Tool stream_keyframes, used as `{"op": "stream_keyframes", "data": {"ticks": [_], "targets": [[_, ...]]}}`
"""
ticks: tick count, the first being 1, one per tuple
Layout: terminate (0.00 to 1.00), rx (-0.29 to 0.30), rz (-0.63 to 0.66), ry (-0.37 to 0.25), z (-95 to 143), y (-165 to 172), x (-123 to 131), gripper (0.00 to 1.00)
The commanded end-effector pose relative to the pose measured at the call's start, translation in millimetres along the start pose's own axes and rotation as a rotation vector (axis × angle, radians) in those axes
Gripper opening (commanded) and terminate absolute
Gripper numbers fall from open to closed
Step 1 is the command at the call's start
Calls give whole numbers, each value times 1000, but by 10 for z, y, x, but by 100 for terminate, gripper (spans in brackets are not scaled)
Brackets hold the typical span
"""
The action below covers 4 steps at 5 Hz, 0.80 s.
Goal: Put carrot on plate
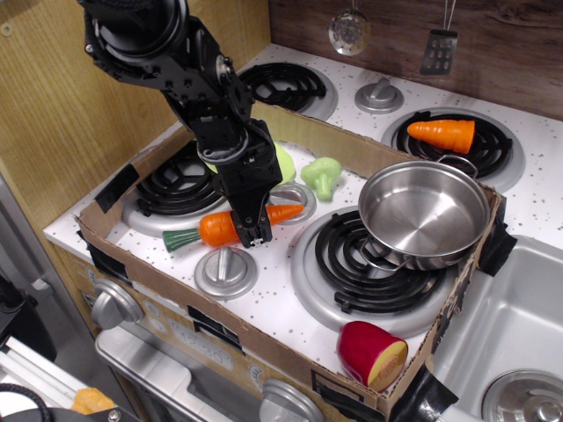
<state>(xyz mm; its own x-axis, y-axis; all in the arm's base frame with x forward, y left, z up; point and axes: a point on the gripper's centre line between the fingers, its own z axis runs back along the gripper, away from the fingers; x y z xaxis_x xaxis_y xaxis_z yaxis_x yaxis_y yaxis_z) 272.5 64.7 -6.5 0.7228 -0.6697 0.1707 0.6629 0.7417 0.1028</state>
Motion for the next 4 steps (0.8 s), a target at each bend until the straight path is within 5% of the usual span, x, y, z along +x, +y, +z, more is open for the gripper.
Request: {"op": "stream_keyframes", "data": {"ticks": [1,3,4], "targets": [[0,-13,-58,106,351,44,-1,0],[0,62,-108,159,867,243,125,0],[0,105,-101,131,980,435,250,0]]}}
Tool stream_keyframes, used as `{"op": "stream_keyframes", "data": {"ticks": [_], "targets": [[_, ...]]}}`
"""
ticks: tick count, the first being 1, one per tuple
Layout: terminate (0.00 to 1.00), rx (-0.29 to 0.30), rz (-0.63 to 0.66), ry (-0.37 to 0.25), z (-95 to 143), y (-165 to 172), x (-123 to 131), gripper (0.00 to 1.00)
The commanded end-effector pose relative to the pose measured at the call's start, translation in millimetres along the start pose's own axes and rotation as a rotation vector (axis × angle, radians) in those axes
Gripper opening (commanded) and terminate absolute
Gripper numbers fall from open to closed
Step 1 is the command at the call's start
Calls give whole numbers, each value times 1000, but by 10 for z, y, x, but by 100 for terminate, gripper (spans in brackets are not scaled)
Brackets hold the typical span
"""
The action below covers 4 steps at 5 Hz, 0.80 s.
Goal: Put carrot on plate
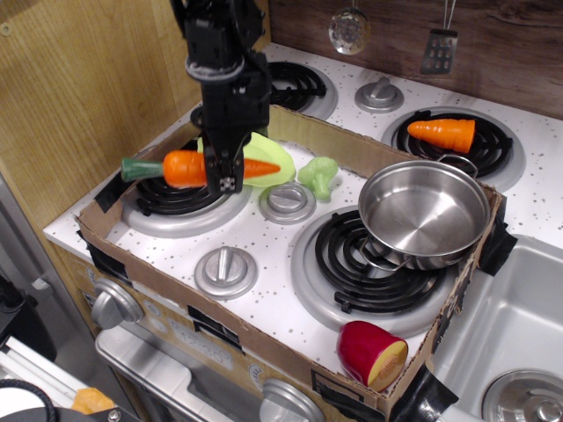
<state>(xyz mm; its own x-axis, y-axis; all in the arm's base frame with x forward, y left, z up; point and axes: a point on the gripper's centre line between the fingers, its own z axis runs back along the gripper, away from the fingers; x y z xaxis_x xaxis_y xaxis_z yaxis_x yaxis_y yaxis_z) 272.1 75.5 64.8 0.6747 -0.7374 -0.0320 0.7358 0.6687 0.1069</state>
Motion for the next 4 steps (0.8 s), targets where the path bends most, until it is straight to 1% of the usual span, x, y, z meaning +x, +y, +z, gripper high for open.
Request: {"op": "stream_keyframes", "data": {"ticks": [1,2,3,4], "targets": [[0,198,69,-54,346,542,278,0],[0,205,52,-75,278,747,391,0],[0,270,66,-119,137,831,447,0],[0,265,64,-139,3,820,442,0]]}}
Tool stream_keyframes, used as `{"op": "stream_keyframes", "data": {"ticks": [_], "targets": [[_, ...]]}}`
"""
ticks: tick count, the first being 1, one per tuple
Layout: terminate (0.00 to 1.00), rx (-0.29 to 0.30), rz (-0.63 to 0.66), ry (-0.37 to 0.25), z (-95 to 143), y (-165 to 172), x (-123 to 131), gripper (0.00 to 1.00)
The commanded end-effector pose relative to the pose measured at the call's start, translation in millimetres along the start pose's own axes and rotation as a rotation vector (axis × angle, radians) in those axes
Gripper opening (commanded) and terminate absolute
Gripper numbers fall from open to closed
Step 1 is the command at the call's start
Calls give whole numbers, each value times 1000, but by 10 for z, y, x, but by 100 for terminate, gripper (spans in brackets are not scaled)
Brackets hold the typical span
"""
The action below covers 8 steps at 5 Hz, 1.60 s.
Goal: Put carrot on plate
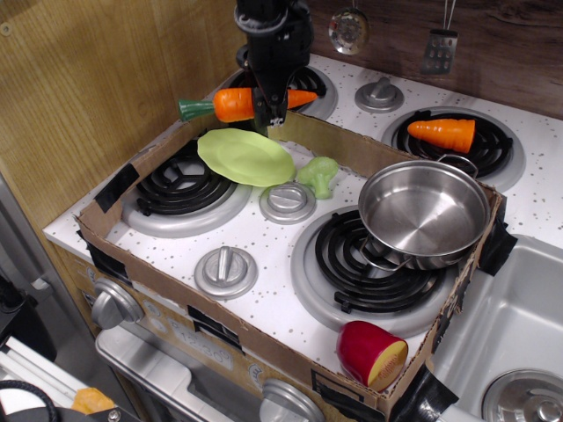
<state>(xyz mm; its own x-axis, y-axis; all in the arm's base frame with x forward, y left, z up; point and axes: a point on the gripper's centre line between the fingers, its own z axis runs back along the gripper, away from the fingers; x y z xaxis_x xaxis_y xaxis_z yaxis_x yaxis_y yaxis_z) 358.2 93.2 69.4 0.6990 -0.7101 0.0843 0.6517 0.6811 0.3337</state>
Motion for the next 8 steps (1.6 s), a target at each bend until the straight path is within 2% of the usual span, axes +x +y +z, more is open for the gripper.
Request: {"op": "stream_keyframes", "data": {"ticks": [1,2,3,4,5,6,7,8], "targets": [[0,20,13,-49,-113,-23,-86,0],[0,12,6,-60,-193,-63,-130,0],[0,15,-33,-61,-188,-23,-128,100],[0,37,-112,-29,-31,36,-56,100],[0,130,-205,93,407,55,131,100],[0,187,-212,183,789,13,255,100],[0,206,-213,225,925,-94,182,100],[0,202,-219,253,1016,-180,220,100]]}}
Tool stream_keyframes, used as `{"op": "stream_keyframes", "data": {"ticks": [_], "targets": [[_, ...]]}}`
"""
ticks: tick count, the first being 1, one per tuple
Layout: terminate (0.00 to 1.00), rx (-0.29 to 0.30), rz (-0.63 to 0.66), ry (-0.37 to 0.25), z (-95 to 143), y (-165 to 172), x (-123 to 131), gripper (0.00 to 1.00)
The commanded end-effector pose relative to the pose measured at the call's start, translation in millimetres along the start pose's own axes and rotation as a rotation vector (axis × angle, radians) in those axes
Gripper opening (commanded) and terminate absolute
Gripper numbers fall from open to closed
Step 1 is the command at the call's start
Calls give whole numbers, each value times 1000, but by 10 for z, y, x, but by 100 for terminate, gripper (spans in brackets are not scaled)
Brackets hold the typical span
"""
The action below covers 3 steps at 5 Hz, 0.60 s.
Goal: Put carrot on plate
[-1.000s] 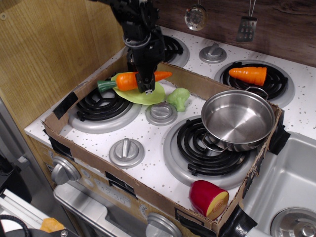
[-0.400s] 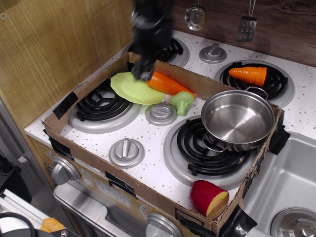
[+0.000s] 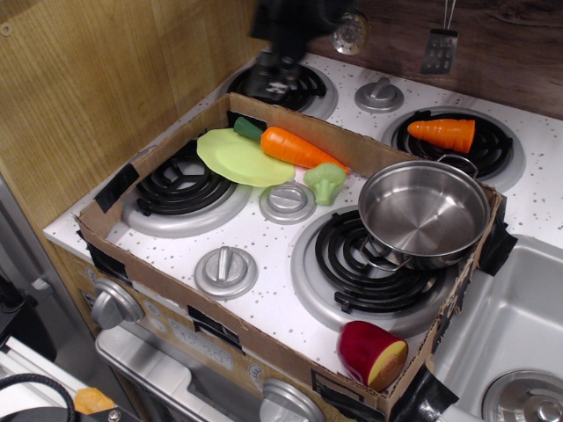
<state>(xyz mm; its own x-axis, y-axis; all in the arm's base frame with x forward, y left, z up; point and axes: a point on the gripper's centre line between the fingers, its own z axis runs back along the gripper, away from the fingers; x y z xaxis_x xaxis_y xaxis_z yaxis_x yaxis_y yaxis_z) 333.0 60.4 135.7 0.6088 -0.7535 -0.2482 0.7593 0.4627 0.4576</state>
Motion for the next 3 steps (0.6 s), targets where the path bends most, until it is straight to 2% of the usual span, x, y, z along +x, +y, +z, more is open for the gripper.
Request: {"op": "stream_keyframes", "data": {"ticks": [1,2,3], "targets": [[0,45,13,-8,277,46,31,100],[0,45,13,-8,277,46,31,100],[100,45,13,-8,277,46,31,100]]}}
